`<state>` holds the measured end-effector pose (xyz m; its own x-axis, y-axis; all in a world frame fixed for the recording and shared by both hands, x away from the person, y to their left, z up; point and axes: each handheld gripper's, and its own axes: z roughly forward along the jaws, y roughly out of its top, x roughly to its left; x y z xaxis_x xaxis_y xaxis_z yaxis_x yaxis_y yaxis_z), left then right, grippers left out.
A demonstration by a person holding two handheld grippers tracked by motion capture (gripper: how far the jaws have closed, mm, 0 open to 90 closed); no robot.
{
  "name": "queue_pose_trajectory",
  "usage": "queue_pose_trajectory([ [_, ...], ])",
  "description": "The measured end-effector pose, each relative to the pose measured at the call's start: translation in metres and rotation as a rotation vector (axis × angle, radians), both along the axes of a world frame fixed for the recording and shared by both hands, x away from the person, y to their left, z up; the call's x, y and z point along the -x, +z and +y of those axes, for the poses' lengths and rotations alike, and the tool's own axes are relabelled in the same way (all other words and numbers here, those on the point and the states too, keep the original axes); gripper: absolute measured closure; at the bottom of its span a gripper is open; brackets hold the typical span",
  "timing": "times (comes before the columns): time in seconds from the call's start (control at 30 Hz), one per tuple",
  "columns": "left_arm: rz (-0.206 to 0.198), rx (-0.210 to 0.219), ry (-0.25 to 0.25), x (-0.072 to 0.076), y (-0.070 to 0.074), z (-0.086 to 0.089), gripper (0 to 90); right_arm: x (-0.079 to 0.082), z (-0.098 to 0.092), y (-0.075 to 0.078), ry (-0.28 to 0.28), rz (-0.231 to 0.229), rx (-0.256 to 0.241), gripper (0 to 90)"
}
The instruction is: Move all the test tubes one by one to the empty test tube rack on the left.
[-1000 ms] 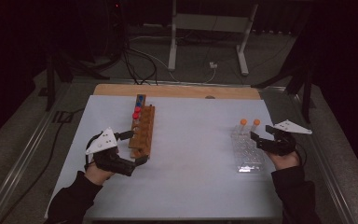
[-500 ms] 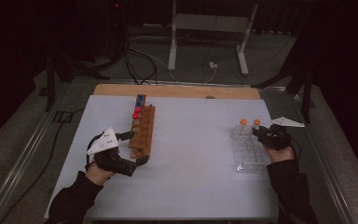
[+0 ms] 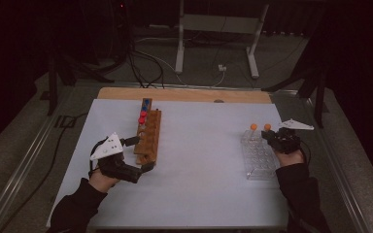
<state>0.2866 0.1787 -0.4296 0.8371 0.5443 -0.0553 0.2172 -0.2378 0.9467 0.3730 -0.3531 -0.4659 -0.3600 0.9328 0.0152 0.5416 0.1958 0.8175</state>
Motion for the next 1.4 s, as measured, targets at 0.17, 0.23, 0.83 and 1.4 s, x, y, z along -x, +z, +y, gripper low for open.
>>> queue_pose_trajectory([
  [0.17, 0.0, -0.005, 0.0, 0.0, 0.0, -0.001, 1.3, 0.007, 0.001, 0.015, 0.001, -0.051, 0.019, 74.9],
  [0.23, 0.001, -0.007, 0.0, 0.0, 0.0, -0.001, 1.3, 0.011, 0.001, 0.021, 0.002, -0.074, 0.021, 75.0],
  [0.83, 0.01, -0.004, -0.016, 0.002, 0.002, -0.003, 1.3, 0.052, 0.017, 0.064, 0.091, -0.16, 0.023, 74.9],
  [1.4, 0.04, -0.042, -0.076, 0.005, 0.002, -0.02, 1.4, 0.072, 0.088, 0.051, 0.346, -0.097, 0.016, 74.9],
])
